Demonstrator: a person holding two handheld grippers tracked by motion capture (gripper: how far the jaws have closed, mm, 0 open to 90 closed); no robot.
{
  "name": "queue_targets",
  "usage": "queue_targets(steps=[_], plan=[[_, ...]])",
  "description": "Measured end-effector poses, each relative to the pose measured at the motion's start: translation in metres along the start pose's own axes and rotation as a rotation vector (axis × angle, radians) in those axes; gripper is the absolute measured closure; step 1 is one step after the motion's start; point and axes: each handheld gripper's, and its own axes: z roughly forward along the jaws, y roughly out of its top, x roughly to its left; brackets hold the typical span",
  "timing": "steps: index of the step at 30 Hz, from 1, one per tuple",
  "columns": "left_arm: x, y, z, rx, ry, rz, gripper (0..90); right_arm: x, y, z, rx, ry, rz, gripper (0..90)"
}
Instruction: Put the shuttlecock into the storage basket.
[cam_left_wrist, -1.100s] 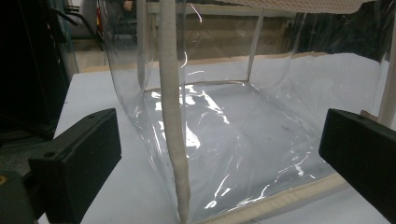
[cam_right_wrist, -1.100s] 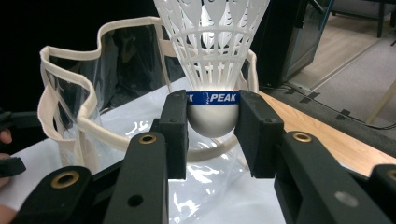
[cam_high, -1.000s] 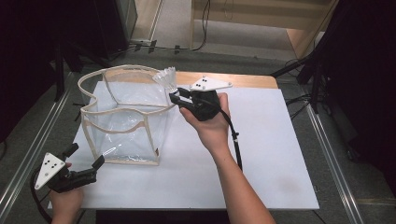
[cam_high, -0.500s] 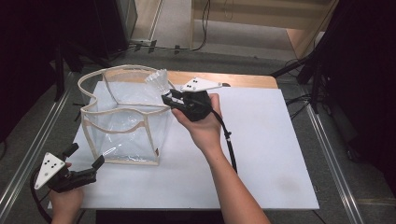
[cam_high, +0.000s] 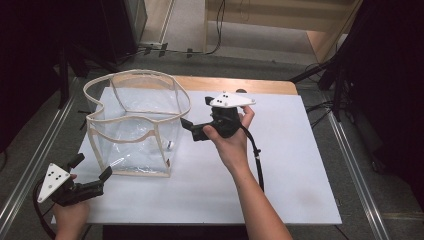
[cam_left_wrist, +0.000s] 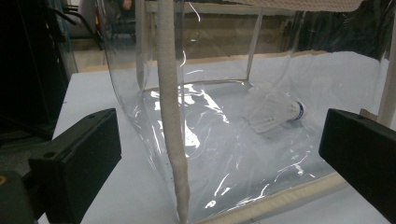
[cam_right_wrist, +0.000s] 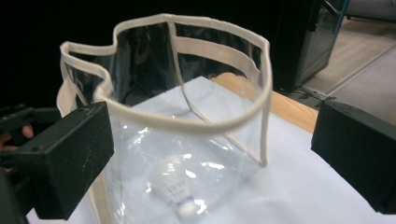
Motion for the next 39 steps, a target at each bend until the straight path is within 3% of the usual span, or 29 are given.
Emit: queue_targets(steps=[8, 39], plan=[[-0.001, 0.0, 0.0, 0.003, 0.001, 0.003, 0.0, -0.007, -0.022, -0.009, 0.026, -0.043, -0.004, 0.0], [-0.003, 0.0, 0.001, 0.009, 0.004, 0.014, 0.0, -0.024, -0.071, -0.028, 0.028, -0.076, 0.022, 0.0]])
